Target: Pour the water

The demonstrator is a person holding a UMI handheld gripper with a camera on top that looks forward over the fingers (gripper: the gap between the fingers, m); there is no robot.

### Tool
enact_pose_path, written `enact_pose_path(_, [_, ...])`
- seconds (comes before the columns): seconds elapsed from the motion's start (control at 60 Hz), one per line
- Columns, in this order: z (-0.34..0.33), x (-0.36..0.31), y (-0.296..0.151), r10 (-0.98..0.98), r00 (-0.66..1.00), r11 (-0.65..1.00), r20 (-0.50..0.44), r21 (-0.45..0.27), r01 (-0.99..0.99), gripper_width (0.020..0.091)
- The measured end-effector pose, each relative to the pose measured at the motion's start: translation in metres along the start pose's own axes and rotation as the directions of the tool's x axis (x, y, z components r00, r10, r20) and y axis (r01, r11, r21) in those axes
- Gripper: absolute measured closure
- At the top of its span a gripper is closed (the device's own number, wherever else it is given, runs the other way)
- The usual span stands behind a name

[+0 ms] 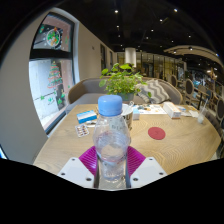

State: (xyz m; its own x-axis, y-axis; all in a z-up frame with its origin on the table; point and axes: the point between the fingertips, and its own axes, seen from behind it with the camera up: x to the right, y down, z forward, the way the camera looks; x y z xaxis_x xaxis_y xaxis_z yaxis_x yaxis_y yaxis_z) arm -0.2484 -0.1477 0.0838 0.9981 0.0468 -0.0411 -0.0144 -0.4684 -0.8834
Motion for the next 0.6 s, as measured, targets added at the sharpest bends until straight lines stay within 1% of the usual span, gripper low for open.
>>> enact_pose_path(0.033, [-0.001, -0.003, -0.006, 0.015, 1.0, 1.0, 0.004, 0.006, -0.015, 0.0751])
enact_pose_path(0.083, [-0.006, -0.01, -0.017, 0.034, 0.999, 0.999, 0.038, 0.012, -0.034, 0.0753])
enact_pose_path(0.167, [-0.007, -0.035, -0.05, 0.099, 0.99, 0.994, 0.099, 0.033, -0.102, 0.0753])
enact_pose_path(0.283, [-0.01, -0.067, -0.111, 0.239, 0.945, 0.963, 0.225, 0.066, -0.26, 0.0754])
enact_pose_path(0.35, [-0.007, -0.078, -0.145, 0.357, 0.88, 0.918, 0.314, 0.058, -0.393, 0.0753])
enact_pose_path(0.417, [-0.004, -0.094, -0.178, 0.499, 0.773, 0.838, 0.391, 0.009, -0.545, 0.0755])
enact_pose_path(0.483, [0.008, -0.1, -0.2, 0.65, 0.607, 0.709, 0.456, -0.079, -0.701, 0.0755])
enact_pose_path(0.55, [0.022, -0.103, -0.212, 0.79, 0.396, 0.533, 0.469, -0.204, -0.821, 0.0755])
enact_pose_path(0.567, [0.018, -0.106, -0.215, 0.818, 0.347, 0.487, 0.459, -0.232, -0.842, 0.0756])
enact_pose_path(0.6, [0.033, -0.104, -0.215, 0.858, 0.255, 0.404, 0.446, -0.279, -0.871, 0.0757])
